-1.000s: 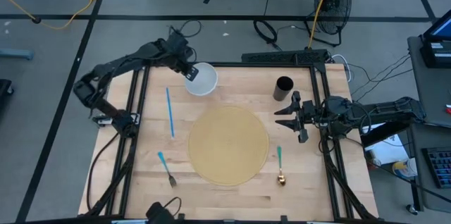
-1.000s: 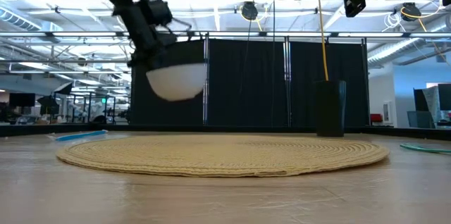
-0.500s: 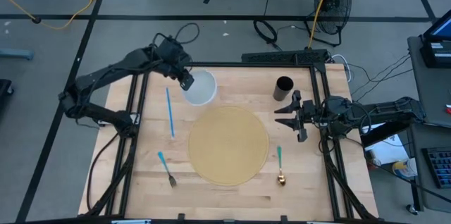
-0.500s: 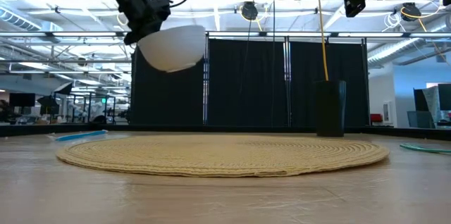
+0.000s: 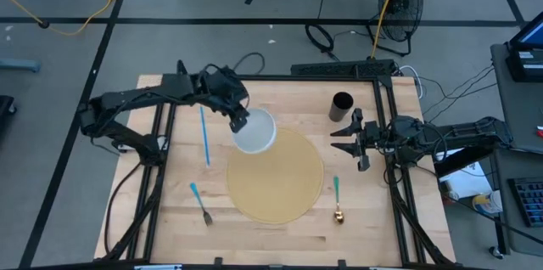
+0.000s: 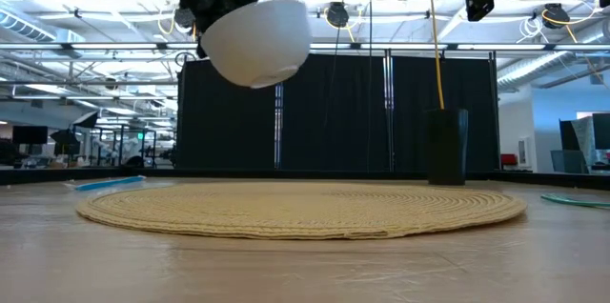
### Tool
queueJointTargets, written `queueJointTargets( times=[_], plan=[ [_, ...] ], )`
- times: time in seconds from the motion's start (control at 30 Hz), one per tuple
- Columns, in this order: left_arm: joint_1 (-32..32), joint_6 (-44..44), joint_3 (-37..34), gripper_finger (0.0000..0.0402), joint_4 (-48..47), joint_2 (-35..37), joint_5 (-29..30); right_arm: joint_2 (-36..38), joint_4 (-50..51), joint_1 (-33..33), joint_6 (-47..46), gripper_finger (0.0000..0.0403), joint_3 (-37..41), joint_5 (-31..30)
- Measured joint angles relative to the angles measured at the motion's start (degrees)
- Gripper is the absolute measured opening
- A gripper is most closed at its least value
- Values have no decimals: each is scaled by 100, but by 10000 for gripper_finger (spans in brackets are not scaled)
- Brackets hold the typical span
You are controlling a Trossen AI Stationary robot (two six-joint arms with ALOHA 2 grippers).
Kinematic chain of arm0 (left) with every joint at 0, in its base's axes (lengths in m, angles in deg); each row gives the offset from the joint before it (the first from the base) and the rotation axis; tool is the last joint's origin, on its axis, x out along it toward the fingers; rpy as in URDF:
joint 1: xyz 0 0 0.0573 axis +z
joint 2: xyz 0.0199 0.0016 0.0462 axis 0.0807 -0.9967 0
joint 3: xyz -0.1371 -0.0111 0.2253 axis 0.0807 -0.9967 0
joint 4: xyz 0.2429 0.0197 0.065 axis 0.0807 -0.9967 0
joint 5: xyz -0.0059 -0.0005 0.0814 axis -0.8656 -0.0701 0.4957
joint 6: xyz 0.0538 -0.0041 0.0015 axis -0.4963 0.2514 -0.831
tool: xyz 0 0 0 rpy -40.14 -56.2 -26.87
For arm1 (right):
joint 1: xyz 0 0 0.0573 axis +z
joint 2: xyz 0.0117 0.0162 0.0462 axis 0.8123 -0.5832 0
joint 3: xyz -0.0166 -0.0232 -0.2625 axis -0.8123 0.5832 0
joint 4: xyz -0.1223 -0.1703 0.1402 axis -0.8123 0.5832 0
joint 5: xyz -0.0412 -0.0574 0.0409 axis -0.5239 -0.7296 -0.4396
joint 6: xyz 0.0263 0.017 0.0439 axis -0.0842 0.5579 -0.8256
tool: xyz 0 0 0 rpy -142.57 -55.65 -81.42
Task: Pick & Place Utensil
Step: Put the white bowl on the brown mat
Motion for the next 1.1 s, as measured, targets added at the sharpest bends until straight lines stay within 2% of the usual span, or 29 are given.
queueJointTargets(
  times=[0.77, 0.97, 1.1],
  plan=[
    [-1442, 430, 7, 5, 476, -810, 73, 0, -367, 0, 111, 130, -2, -26],
    [-1425, 443, 9, 5, 645, -1409, -71, 2, -593, 0, 149, 130, -2, -26],
    [-1347, 443, 144, 5, 126, -1754, -123, 2, -559, 0, 67, 130, -2, -24]
  ],
)
